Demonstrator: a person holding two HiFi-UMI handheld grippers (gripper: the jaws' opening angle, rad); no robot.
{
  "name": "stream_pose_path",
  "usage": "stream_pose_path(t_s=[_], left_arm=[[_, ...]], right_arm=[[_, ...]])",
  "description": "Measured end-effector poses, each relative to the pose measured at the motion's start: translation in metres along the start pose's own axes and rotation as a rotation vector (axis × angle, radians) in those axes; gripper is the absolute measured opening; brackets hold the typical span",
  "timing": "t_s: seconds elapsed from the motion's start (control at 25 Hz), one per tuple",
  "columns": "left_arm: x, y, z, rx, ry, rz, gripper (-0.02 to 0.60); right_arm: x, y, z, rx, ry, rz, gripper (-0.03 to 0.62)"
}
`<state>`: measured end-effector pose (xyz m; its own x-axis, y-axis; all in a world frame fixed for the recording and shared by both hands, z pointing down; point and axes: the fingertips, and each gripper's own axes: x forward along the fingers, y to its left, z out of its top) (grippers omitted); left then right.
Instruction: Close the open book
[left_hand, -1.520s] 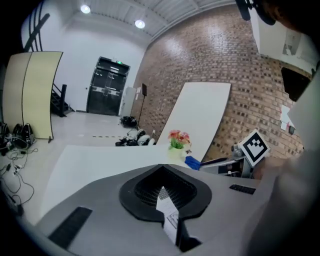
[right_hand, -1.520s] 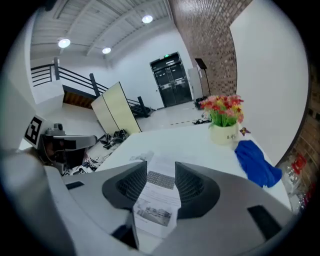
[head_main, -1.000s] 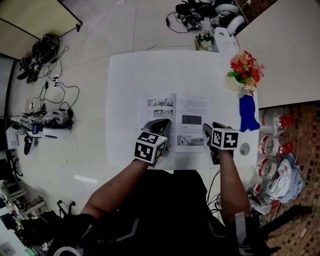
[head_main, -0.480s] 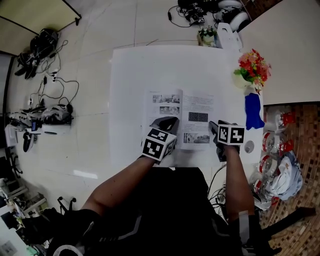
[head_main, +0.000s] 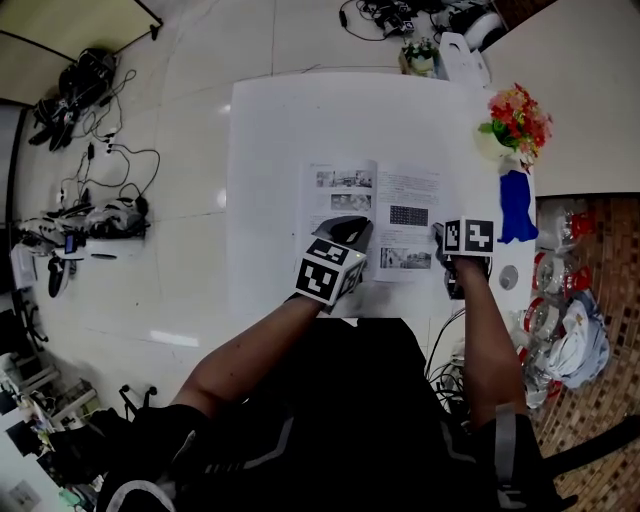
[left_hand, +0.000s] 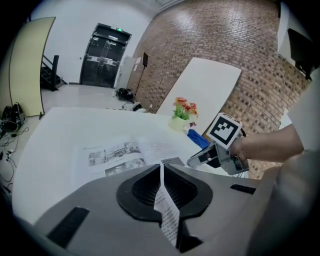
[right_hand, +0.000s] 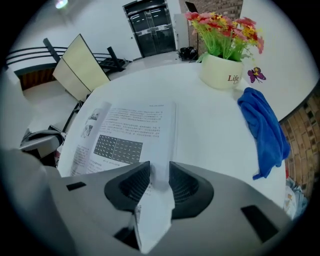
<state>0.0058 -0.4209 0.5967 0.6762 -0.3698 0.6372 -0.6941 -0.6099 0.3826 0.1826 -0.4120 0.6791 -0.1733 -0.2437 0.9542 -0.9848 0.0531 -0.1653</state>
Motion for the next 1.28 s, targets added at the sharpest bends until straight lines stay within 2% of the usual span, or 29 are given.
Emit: stream_pose_path(t_s=[0.16,0.36,0.6,0.72,0.88,1.08,1.28], left_arm=[[-0.003,-0.002,0.001,-0.017,-0.026,-0.015,0.008],[-0.010,0.004,0.003,-0.021,-0.043,-0.014,0.008],[-0.024,0.013,0.005,-0.053,-0.061,-0.011,0.008],[-0.033,0.019,0.007,-0.065,-0.077,-0.011,0.008],[-0.044,0.025,0.011,-0.097,-0.107,-0.012,0.008],[-0.058,0.033,0.012,-0.119,-0.137,-0.002,0.008],[-0.078,0.042,0.010,-0.159,-0.174,0.018,0.008]], right_arm=[[0.000,0.002,0.000,0.034,-0.019,-0.022,0.103],[-0.001,0.000,0.002,0.104,-0.068,0.002,0.061],[-0.016,0.015,0.004,0.111,-0.124,0.040,0.032],[-0.031,0.024,0.007,0.162,-0.164,0.091,0.029],[-0.056,0.044,0.021,0.206,-0.226,0.209,0.028],[-0.083,0.081,0.038,0.158,-0.279,0.311,0.028],[-0.095,0.123,0.046,0.101,-0.294,0.376,0.028]])
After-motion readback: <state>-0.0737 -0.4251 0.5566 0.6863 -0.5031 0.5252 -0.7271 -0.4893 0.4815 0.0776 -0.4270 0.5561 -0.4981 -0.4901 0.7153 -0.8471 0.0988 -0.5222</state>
